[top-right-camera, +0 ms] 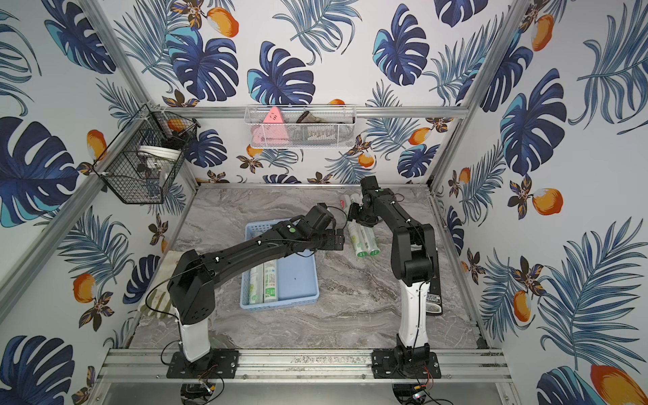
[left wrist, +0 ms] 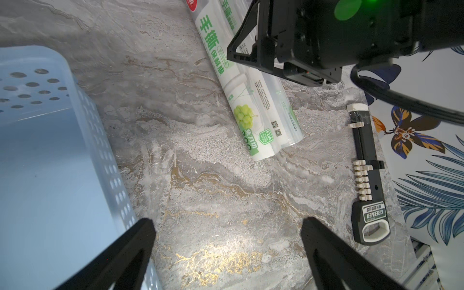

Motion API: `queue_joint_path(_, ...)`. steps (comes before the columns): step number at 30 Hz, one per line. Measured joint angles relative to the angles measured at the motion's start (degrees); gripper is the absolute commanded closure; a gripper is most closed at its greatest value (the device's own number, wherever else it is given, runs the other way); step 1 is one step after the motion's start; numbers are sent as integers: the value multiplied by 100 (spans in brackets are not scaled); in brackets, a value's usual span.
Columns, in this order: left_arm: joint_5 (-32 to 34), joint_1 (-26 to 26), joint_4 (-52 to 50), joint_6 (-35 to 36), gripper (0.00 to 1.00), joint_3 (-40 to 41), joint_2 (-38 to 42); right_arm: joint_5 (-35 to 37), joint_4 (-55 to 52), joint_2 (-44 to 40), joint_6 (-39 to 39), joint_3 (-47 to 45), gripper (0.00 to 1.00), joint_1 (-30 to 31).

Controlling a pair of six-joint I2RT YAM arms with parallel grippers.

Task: Put the plastic wrap into the basket
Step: Pick up the plastic wrap from the center of the board.

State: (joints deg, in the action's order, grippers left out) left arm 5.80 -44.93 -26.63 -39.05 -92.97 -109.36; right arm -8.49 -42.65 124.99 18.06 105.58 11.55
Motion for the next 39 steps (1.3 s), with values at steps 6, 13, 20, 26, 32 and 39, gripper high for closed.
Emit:
queue_joint_path(6,61,61,11,-2,1,70,118,170,-317,448,-181,566,37,140)
queue_joint_path(13,26,70,52,-2,1,251,323,470,-612,693,-378,1032,37,304)
queue_joint_path(20,11,74,103,-2,1,286,407,721,-837,973,-553,1307,37,407)
queue_joint_path(26,13,96,129,-2,1,358,459,844,-1001,1270,-719,1574,37,590)
queue_joint_path(32,13,109,127,0,1,389,476,949,-1130,1467,-824,1716,37,697)
queue_joint_path(39,11,118,125,2,1,407,492,1121,-1228,1648,-914,1845,38,791)
